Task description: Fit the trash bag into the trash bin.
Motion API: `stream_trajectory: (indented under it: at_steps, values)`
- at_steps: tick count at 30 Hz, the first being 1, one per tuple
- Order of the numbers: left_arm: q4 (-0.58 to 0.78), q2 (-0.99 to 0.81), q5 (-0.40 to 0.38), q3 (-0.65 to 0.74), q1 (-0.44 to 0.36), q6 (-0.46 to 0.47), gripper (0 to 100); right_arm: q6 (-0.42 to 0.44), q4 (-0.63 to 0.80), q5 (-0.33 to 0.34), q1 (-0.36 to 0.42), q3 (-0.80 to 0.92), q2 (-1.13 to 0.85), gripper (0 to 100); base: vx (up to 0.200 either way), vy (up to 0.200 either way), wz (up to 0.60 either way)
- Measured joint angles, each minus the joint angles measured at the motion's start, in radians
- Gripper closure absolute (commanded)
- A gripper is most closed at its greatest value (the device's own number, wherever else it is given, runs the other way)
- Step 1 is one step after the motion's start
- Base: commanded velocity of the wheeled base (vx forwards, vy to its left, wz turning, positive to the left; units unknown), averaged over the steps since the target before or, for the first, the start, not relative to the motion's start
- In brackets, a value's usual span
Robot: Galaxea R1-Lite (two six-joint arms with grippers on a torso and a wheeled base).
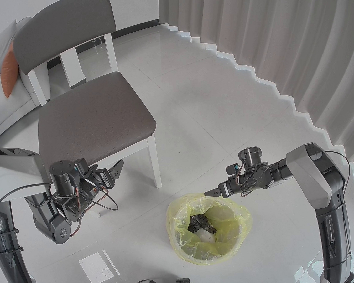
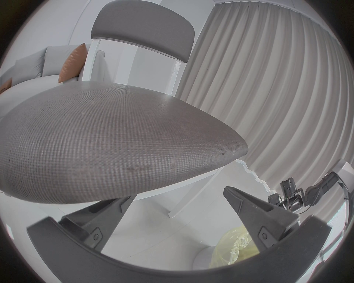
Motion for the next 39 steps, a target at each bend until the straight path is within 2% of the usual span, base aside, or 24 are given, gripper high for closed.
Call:
stream_trajectory:
  at_steps: [15, 21, 27, 39]
  values:
    - [0.000, -0.010, 0.006, 0.008, -0.006, 0.002, 0, -0.025, 0.051, 0.000, 0.000, -0.080, 0.056, 0, 0.000, 0.000, 0.00]
    - [0.000, 0.000, 0.018, 0.021, -0.029, 0.009, 0, -0.071, 0.051, -0.002, -0.024, -0.032, 0.015, 0, 0.000, 0.000, 0.00]
    - [0.001, 0.017, 0.031, 0.029, -0.067, 0.008, 0, -0.078, 0.043, -0.010, -0.051, 0.031, -0.051, 0, 0.000, 0.000, 0.00]
    - [0.001, -0.073, -0.003, 0.051, -0.088, 0.028, 0, -0.077, -0.047, -0.025, -0.106, 0.280, -0.359, 0, 0.000, 0.000, 0.00]
